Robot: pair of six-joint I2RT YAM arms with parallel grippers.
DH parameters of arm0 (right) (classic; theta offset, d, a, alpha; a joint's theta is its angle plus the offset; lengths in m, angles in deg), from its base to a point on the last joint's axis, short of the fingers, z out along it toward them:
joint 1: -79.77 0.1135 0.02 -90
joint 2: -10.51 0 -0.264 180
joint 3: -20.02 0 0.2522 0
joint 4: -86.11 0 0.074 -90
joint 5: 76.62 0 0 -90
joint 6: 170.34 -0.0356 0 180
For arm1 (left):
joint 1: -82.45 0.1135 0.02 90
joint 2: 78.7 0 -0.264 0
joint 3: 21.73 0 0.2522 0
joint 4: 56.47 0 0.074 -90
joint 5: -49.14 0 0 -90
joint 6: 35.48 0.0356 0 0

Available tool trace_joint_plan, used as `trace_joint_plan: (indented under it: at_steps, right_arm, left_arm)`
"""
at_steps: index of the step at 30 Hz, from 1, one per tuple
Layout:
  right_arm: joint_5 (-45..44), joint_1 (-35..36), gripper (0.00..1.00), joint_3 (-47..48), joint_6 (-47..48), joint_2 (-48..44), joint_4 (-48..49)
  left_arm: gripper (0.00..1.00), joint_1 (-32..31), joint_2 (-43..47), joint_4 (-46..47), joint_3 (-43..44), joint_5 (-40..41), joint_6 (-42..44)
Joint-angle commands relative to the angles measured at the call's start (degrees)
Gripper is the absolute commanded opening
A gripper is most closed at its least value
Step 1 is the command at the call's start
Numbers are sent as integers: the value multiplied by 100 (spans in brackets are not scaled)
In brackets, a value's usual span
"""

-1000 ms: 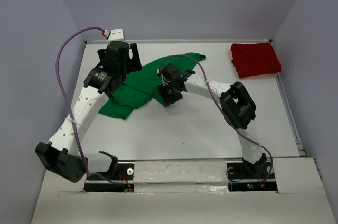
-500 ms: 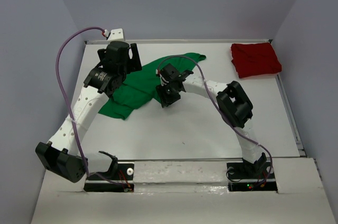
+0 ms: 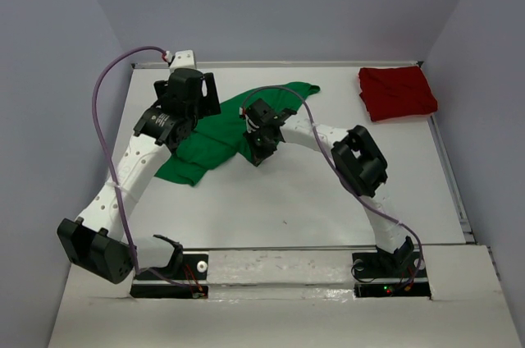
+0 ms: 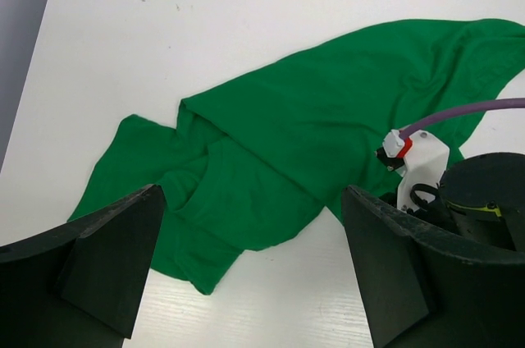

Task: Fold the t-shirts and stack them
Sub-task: Flatten the tshirt out

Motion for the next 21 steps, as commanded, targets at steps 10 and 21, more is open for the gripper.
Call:
trace_joint_plan:
  at_steps: [10,21]
  right_arm:
    - [-4446,174,0,428,-292,-1343,-1162]
    - [-5547,-942,0,1123,182,-2169,-1462]
  left_arm:
    - [99,168,-209,266,-807,159,-145]
    - [99,204,-587,380,-1001,264,-269]
